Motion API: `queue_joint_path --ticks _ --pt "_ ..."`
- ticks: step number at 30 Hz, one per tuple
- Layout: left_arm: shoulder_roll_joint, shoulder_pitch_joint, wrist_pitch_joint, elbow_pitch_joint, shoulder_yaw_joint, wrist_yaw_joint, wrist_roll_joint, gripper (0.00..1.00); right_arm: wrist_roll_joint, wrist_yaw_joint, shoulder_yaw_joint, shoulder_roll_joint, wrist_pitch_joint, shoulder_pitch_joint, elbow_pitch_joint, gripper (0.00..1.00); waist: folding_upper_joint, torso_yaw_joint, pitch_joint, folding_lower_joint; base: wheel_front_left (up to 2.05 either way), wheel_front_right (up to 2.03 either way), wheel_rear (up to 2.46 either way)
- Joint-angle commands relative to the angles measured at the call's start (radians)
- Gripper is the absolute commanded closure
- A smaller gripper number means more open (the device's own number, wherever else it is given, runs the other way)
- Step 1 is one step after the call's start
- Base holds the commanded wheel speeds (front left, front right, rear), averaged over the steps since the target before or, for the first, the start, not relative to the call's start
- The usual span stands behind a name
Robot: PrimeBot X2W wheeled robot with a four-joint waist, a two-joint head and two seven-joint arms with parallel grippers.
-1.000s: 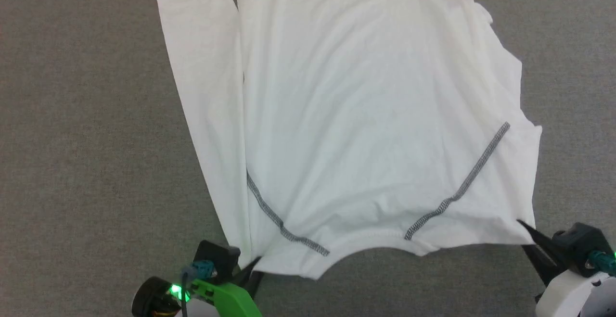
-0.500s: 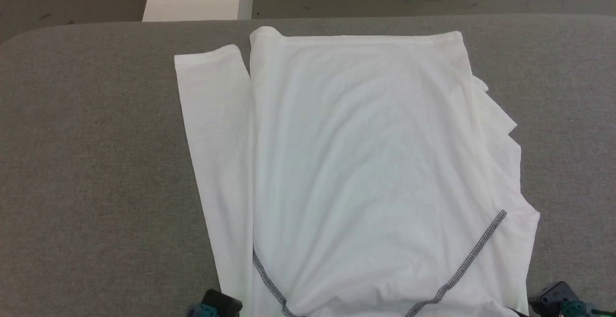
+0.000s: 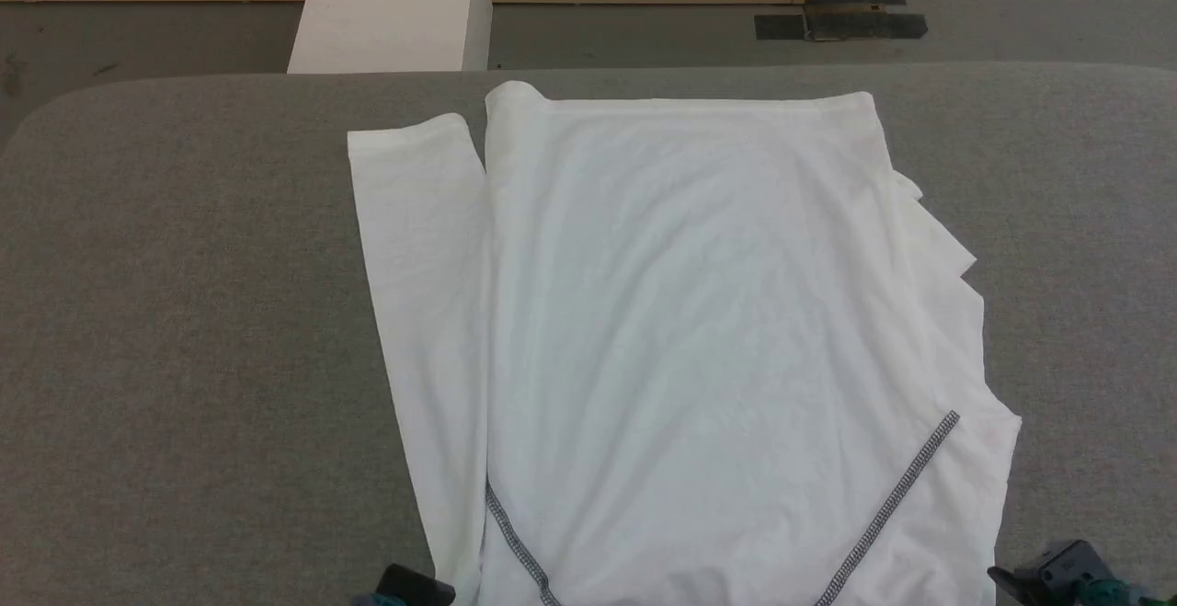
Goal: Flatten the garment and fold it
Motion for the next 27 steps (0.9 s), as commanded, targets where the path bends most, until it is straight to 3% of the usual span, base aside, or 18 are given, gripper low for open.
queue_joint_path --ticks 1,7,11,15,22,27 --pt "-0.001 0.024 -0.015 -0.005 0.010 0.004 -0.002 0.00 0.012 -0.002 -0.011 -0.001 -0.015 0.009 -0.004 0.00 0.0000 0.001 -0.008 0.0001 0.00 0.00 0.00" --pt "-0.020 0.059 -0.147 -0.106 0.130 0.067 -0.043 0.00 0.094 -0.002 -0.147 0.038 -0.037 0.039 -0.074 0.00 0.0000 0.002 -0.026 0.0001 0.00 0.00 0.00" --pt "-0.040 0.083 -0.250 -0.200 0.219 0.110 -0.060 0.00 0.139 -0.002 -0.272 0.103 -0.049 0.058 -0.154 0.00 0.0000 0.002 -0.033 0.0001 0.00 0.00 0.00" --pt "-0.103 0.066 -0.418 -0.234 0.306 0.167 -0.021 0.00 0.064 -0.002 -0.408 0.225 -0.124 0.028 -0.200 0.00 0.0000 0.001 -0.027 0.0001 0.00 0.00 0.00" --pt "-0.246 0.034 -0.672 -0.134 0.328 0.175 0.048 0.00 -0.120 -0.002 -0.409 0.415 -0.303 -0.055 -0.138 0.00 0.0000 -0.014 -0.013 0.0001 0.00 0.00 0.00" --pt "-0.273 0.008 -0.695 -0.021 0.327 0.168 0.164 0.00 -0.200 -0.002 -0.372 0.483 -0.407 -0.091 -0.056 0.00 0.0000 -0.018 -0.008 0.0001 0.00 0.00 0.00"
